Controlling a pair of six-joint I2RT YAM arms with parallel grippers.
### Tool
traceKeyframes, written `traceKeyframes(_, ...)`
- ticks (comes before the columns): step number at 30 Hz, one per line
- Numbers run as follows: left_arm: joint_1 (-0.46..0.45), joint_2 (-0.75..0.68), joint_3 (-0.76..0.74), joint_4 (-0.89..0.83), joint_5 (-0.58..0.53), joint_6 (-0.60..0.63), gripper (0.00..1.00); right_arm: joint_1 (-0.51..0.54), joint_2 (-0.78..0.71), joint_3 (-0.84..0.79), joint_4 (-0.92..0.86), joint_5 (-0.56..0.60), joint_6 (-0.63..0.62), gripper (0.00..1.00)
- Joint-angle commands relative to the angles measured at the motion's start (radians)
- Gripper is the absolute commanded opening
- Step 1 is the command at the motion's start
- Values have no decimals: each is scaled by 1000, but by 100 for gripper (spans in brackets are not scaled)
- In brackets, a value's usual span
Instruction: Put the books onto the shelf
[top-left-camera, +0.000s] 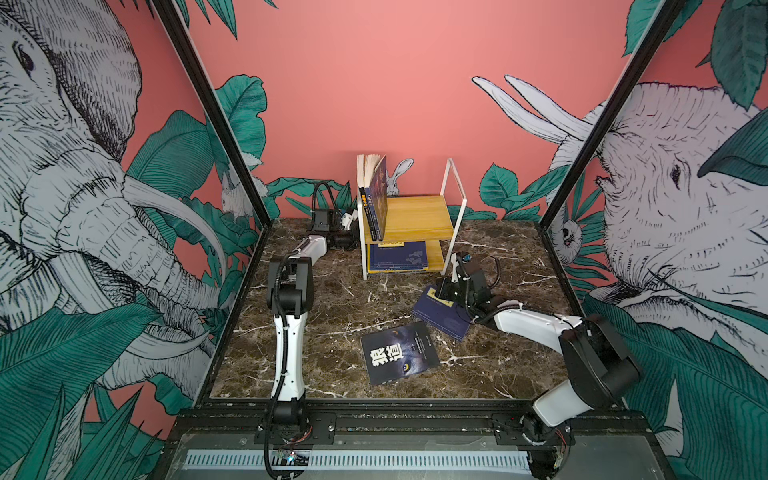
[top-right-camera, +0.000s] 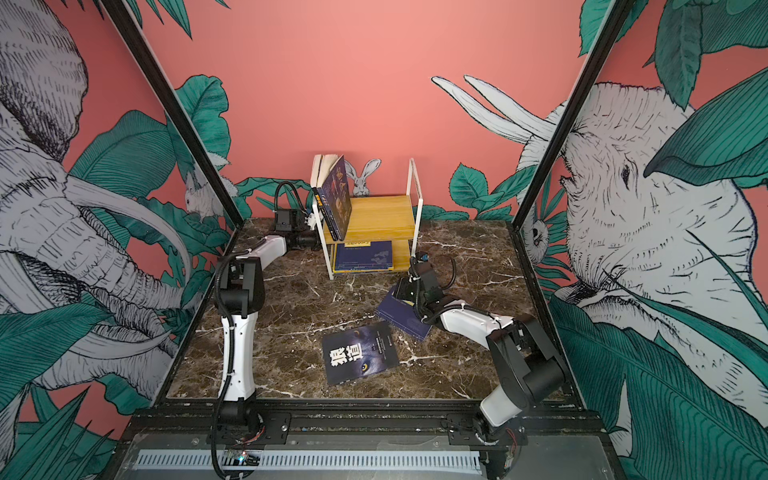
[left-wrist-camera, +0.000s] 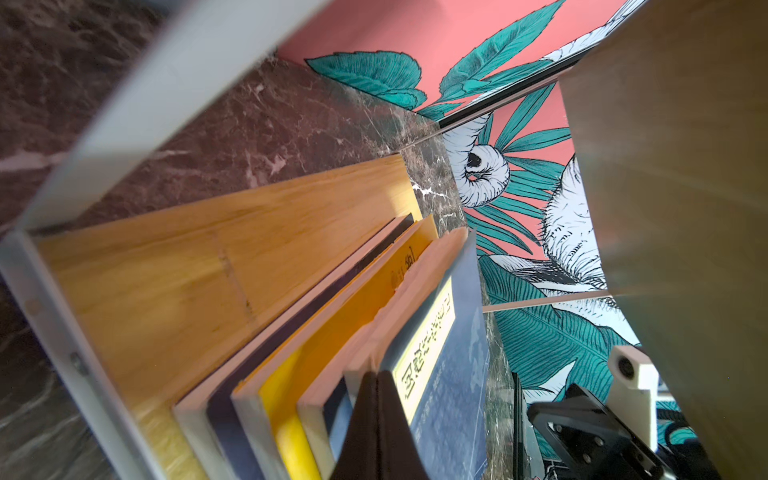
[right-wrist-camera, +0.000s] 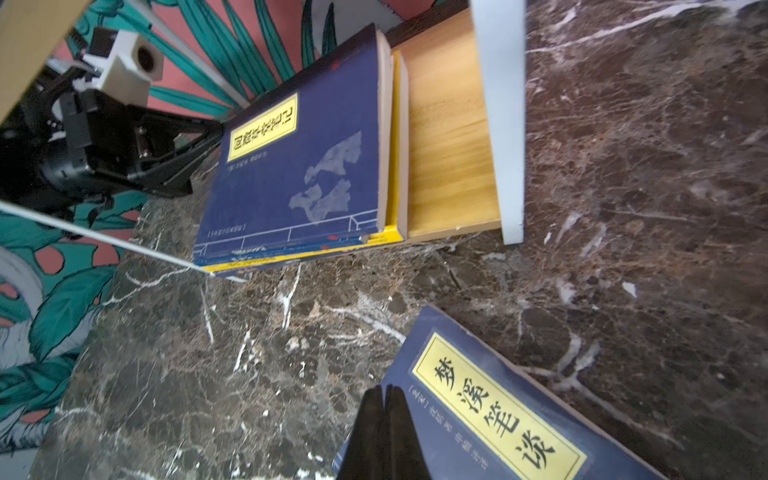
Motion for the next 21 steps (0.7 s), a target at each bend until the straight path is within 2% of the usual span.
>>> traceKeyframes(1,-4,-87,-16,12,13,-3,0,13,49,50,80,104,39,0)
traceKeyframes(8,8,-90,11,7,1,-18,0,51,107,130,73,276,9,0)
traceKeyframes(13,20,-99,9,7,-7,-31,4,57,184,185,113,315,-10,0)
traceKeyframes(21,31,-163,-49,-50,-41,-40,35,54,270,278,108,367,-43,0)
